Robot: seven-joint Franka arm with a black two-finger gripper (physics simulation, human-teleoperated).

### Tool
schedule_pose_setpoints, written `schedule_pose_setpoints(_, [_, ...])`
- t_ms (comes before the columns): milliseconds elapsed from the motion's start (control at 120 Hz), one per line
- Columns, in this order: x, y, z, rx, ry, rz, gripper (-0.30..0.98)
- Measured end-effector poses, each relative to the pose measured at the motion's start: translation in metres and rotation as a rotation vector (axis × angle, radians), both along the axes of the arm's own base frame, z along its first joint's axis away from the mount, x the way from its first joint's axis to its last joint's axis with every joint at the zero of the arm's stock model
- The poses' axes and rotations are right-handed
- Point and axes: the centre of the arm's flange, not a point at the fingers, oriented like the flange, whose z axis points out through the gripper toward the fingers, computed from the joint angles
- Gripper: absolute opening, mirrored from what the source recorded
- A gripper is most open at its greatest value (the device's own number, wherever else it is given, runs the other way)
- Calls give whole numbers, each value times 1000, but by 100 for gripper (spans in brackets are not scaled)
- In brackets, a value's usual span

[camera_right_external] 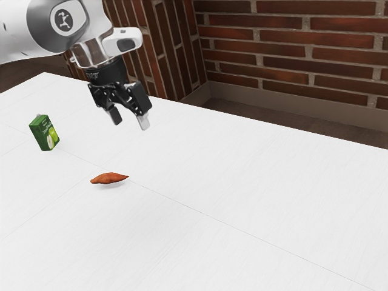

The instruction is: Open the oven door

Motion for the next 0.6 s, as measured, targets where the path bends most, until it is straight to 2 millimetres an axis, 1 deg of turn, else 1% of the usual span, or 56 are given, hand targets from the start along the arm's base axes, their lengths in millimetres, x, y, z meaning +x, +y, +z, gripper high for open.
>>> schedule_pose_setpoints(125, [0,0,1,0,-1,-16,69])
schedule_pose_setpoints(142, [-1,0,3,1,-5,-19,69])
schedule_pose_setpoints(158, [-3,-1,10,4,-19,-24,69])
schedule_pose_setpoints(175, [-6,-2,23,8,-43,-32,68])
schedule_pose_setpoints(192, [-13,-4,39,9,-74,-41,68])
schedule_pose_setpoints(208, [-22,-6,62,6,-119,-58,68])
schedule_pose_setpoints(217, [-29,-9,77,5,-153,-75,69])
schedule_pose_setpoints(233, [-41,-18,106,4,-221,-117,69])
schedule_pose_setpoints(250, [-52,-29,130,4,-281,-165,69])
schedule_pose_setpoints(275, [-64,-46,158,7,-364,-244,69])
schedule_pose_setpoints(292, [-68,-58,169,11,-408,-295,69])
schedule_pose_setpoints(317, [-69,-73,179,23,-456,-361,69])
schedule_pose_setpoints(358, [-56,-96,181,77,-501,-453,69])
schedule_pose_setpoints(375, [-46,-108,178,103,-512,-494,69])
schedule_pose_setpoints(392, [-37,-125,173,122,-523,-546,69])
schedule_pose_setpoints(400, [-32,-138,170,128,-530,-579,69])
schedule_pose_setpoints(417, [-22,-172,163,133,-543,-659,69])
schedule_pose_setpoints(433, [-18,-220,155,129,-560,-761,69])
schedule_pose_setpoints(450, [-20,-276,147,118,-582,-875,69])
schedule_pose_setpoints(467, [-29,-331,140,104,-608,-989,69])
schedule_pose_setpoints(483, [-40,-381,133,91,-636,-1092,69])
schedule_pose_setpoints(500, [-51,-423,125,83,-663,-1181,68])
schedule_pose_setpoints(517, [-60,-457,117,82,-690,-1255,68])
schedule_pose_setpoints(533, [-66,-484,110,87,-717,-1315,68])
schedule_pose_setpoints(550, [-68,-506,104,95,-749,-1362,68])
schedule_pose_setpoints(567, [-67,-521,100,105,-783,-1396,68])
schedule_pose_setpoints(600, [-61,-542,92,130,-851,-1443,68])
